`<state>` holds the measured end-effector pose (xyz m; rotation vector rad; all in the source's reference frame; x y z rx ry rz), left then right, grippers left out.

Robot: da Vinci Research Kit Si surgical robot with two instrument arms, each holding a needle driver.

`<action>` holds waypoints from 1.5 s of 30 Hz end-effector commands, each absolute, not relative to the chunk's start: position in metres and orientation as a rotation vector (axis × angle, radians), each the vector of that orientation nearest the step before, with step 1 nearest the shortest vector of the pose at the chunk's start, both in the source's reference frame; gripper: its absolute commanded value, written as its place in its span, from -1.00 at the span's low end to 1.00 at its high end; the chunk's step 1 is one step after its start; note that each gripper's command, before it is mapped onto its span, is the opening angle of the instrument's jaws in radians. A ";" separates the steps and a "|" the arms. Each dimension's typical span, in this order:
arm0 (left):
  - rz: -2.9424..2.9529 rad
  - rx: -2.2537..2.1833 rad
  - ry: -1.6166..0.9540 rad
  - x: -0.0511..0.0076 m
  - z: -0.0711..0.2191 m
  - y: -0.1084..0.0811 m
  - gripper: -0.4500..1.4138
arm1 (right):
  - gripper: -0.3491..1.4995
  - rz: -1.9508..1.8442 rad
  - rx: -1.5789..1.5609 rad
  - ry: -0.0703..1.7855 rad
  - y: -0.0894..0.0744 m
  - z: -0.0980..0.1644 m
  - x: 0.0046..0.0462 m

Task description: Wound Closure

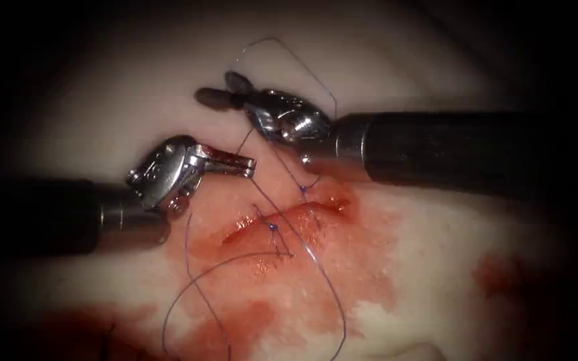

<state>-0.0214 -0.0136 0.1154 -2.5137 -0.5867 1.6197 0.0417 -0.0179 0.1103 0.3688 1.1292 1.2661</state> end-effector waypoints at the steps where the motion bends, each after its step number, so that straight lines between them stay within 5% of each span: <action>1: 1.618 -2.516 -0.588 -0.0219 0.116 -0.014 -1.00 | 0.31 1.261 0.372 1.137 -0.017 0.110 0.0431; 5: 1.618 -2.516 -0.589 -0.0219 0.116 -0.014 -1.00 | 0.07 1.261 0.373 1.143 -0.017 0.111 0.0437; 8: 1.618 -2.516 -0.589 -0.0219 0.116 -0.014 -1.00 | -1.00 1.229 0.412 1.156 -0.017 0.111 0.0436; 22: 1.615 -2.514 -0.592 -0.0213 0.116 -0.014 -1.00 | -1.00 1.197 0.356 1.152 -0.018 0.109 0.0400; 45: 1.716 -2.343 -0.528 -0.0167 0.118 -0.009 -1.00 | -1.00 0.898 0.416 1.136 -0.029 0.094 0.0282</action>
